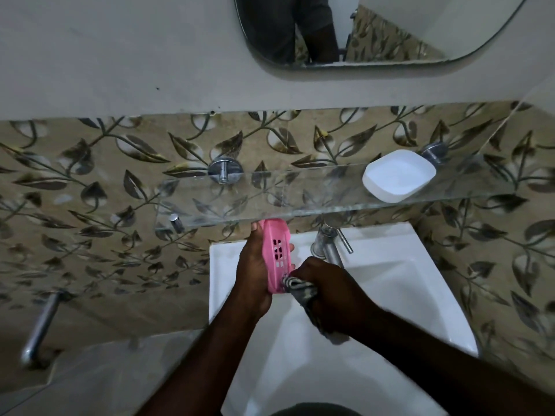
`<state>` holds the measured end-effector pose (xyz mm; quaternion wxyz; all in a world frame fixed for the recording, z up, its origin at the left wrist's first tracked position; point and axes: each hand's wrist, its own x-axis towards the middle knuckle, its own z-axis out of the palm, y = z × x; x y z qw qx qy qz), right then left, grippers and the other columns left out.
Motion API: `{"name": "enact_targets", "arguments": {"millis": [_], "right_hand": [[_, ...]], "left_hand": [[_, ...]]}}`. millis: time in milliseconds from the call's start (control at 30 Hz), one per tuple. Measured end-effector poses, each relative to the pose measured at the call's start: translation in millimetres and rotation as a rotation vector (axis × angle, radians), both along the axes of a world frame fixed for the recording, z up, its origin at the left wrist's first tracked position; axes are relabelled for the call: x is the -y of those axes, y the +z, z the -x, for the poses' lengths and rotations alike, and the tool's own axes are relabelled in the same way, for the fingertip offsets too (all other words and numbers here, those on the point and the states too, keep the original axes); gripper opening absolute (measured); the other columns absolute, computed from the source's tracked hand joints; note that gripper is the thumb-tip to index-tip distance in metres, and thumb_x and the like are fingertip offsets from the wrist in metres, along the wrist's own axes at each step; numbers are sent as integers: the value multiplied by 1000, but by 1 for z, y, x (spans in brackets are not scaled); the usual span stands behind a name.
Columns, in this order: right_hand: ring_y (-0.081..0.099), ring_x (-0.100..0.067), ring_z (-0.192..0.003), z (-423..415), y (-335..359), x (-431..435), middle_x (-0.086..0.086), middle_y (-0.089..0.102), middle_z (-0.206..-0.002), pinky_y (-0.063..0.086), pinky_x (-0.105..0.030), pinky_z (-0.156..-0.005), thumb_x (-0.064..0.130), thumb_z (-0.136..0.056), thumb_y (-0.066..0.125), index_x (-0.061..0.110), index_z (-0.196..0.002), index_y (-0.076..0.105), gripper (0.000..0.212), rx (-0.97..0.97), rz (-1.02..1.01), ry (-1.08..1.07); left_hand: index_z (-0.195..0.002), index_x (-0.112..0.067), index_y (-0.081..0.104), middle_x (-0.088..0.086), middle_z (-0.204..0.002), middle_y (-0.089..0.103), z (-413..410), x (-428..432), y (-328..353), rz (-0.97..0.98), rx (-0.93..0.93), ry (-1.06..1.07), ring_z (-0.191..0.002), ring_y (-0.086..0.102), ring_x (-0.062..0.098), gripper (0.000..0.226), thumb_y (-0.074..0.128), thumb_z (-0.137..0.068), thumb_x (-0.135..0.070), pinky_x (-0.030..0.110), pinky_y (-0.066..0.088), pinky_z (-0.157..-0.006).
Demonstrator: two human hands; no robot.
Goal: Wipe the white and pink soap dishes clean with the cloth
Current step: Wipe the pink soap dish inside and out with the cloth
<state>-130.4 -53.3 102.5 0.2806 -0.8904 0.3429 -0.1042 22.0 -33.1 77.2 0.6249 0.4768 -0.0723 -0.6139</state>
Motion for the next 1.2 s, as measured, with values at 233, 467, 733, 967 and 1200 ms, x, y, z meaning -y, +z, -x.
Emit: {"name": "enact_targets", "arguments": {"millis": [233, 467, 733, 967, 1200], "right_hand": [[58, -3, -77, -7, 3, -21, 12, 52, -83, 47, -23, -67, 8, -76, 59, 32, -96, 64, 31, 166, -25, -30], [57, -9, -77, -17, 3, -11, 13, 48, -81, 45, -25, -65, 6, -68, 56, 31, -88, 66, 34, 122, 15, 1], [60, -8, -79, -4, -3, 10, 13, 51, -84, 41, -20, -64, 6, -70, 64, 40, -100, 63, 45, 67, 69, -74], [62, -21, -81, -10, 2, -14, 6, 56, -94, 50, -37, -68, 13, -68, 45, 31, -97, 62, 38, 21, 38, 57], [62, -35, -83, -26, 10, 22, -8, 61, -92, 49, -37, -68, 18, -67, 57, 13, -90, 64, 24, 34, 181, -196]], "left_hand": [[-133, -6, 53, 18, -99, 67, 0, -2, 4, 23, 24, 14, -81, 64, 26, 73, 37, -90, -63, 34, 56, -64], [-134, -4, 52, 20, -104, 64, -5, -2, 3, 65, -23, 18, -86, 62, 26, 75, 33, -92, -63, 35, 56, -69], [-136, -7, 51, 18, -106, 62, -9, -5, 1, 67, -80, 22, -92, 60, 27, 81, 35, -88, -70, 41, 50, -81], [-130, -3, 55, 21, -97, 65, -9, -10, 0, 55, -138, 73, -84, 62, 29, 79, 35, -90, -68, 40, 54, -74], [-120, -7, 59, 14, -110, 67, 12, -14, -2, 46, -121, 61, -96, 63, 29, 65, 35, -94, -62, 47, 48, -92]]}}
